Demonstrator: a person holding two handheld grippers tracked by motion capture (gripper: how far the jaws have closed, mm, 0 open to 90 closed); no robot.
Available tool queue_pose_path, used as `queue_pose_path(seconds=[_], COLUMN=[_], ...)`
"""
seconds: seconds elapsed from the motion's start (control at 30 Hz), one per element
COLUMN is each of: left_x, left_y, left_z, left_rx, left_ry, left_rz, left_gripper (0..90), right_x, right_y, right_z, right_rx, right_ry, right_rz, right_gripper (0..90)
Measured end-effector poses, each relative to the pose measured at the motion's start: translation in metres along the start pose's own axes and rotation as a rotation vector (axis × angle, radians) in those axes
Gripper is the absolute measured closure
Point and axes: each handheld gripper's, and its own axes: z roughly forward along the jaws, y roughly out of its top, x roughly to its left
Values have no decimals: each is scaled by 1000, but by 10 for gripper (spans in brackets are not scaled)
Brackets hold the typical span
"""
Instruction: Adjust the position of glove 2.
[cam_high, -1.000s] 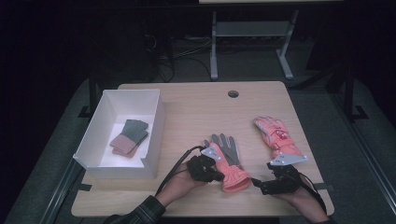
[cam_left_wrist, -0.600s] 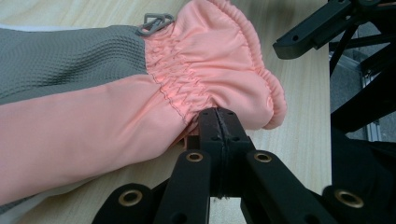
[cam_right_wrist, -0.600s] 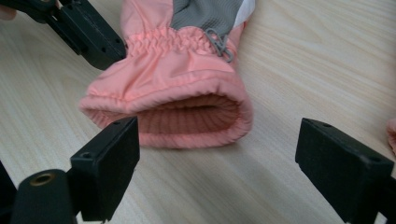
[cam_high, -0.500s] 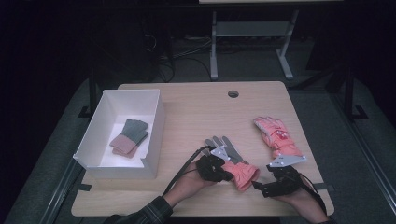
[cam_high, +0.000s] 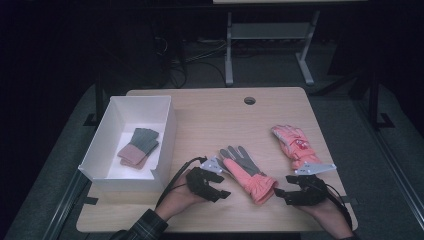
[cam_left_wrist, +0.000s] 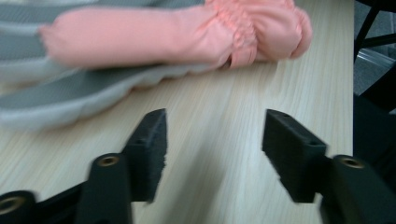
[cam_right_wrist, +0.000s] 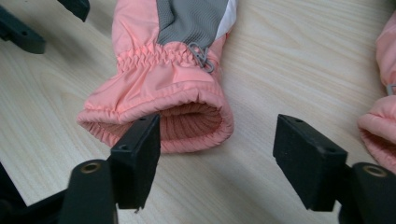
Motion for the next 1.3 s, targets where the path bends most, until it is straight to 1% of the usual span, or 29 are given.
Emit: queue_pose_path(seconds=[0.03,0.1,0.17,0.2,0.23,0.27,0.3,0.37,0.4,0.5,0.53,0.63,0.67,0.73,0.8,0.87,0.97,1.0,1.07,1.1,1.17,1.23,1.3], left_x=[1,2,4,4,4,5,4,4,4,5,4,4,3,4,4,4,4,4,4,3,3,3,4], left_y=[-4,-12,-18,-21,-23,-25,-26,-29,-30,-32,-33,-32,-32,-32,-32,-32,-31,-32,-31,-31,-31,-31,-32], left_z=[-2,-6,-9,-10,-11,-14,-15,-16,-17,-17,-16,-14,-13,-12,-11,-11,-11,-11,-11,-11,-10,-9,-9], left_rx=[-6,-8,-2,-1,-8,-4,-14,-23,-26,-22,-27,-17,-21,-12,-16,-28,-21,-14,-14,-21,-21,-19,-8], left_ry=[5,15,33,43,49,56,62,73,78,87,91,89,92,92,89,94,89,87,87,87,82,80,77], left_rz=[-5,-17,-15,-15,-23,-17,-25,-29,-32,-23,-32,-22,-19,-12,-24,-21,-14,-5,-3,-9,-10,-14,-8], left_gripper=[352,288,242,225,210,198,192,174,171,158,155,154,154,154,154,154,154,155,155,155,156,156,157], right_x=[-1,-2,-4,-6,-7,-10,-12,-17,-20,-26,-29,-40,-44,-53,-62,-73,-87,-92,-99,-103,-110,-117,-122], right_y=[1,4,7,9,11,13,16,20,23,31,34,40,43,46,50,53,57,58,59,60,60,62,64], right_z=[-1,-3,-5,-5,-6,-6,-6,-7,-7,-8,-9,-10,-10,-10,-9,-7,-4,-3,-1,1,4,8,15], right_rx=[2,-8,-14,-19,-22,-27,-26,-37,-39,-57,-57,-75,-80,-84,-88,-89,-87,-91,-78,-76,-68,-51,-28], right_ry=[-4,-3,-9,-6,-5,-12,-13,-19,-22,-37,-40,-54,-62,-72,-90,-108,-138,-148,-173,-183,-185,-190,-178], right_rz=[-6,-1,3,9,15,10,16,25,33,38,40,50,52,70,90,102,129,135,143,146,167,172,192], right_gripper=[336,371,399,423,441,453,468,485,494,524,528,551,555,570,573,572,566,566,558,556,547,536,530])
